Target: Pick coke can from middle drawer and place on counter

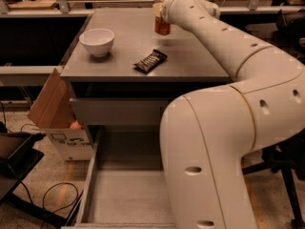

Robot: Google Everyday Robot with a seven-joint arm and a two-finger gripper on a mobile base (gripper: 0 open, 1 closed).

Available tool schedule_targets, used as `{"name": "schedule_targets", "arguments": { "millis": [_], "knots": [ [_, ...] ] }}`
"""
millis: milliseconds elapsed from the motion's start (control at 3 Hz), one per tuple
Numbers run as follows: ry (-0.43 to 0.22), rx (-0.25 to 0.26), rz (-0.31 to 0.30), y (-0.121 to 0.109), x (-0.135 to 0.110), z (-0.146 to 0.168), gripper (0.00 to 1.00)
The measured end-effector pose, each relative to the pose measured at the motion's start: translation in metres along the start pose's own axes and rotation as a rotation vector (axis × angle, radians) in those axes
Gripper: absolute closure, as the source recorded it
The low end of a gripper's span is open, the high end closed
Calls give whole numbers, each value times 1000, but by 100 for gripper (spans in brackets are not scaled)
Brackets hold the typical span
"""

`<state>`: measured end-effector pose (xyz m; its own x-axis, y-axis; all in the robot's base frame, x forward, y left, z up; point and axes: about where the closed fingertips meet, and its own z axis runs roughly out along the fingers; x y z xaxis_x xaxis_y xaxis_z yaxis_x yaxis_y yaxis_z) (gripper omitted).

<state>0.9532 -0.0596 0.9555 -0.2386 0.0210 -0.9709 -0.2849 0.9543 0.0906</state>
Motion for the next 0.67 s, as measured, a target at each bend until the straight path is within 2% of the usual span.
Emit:
{"name": "schedule_targets", "arguments": {
  "millis": [333,667],
  "knots": [
    [-3,48,-15,-4,16,17,100],
    [14,91,-72,2,29,33,100]
  ]
}}
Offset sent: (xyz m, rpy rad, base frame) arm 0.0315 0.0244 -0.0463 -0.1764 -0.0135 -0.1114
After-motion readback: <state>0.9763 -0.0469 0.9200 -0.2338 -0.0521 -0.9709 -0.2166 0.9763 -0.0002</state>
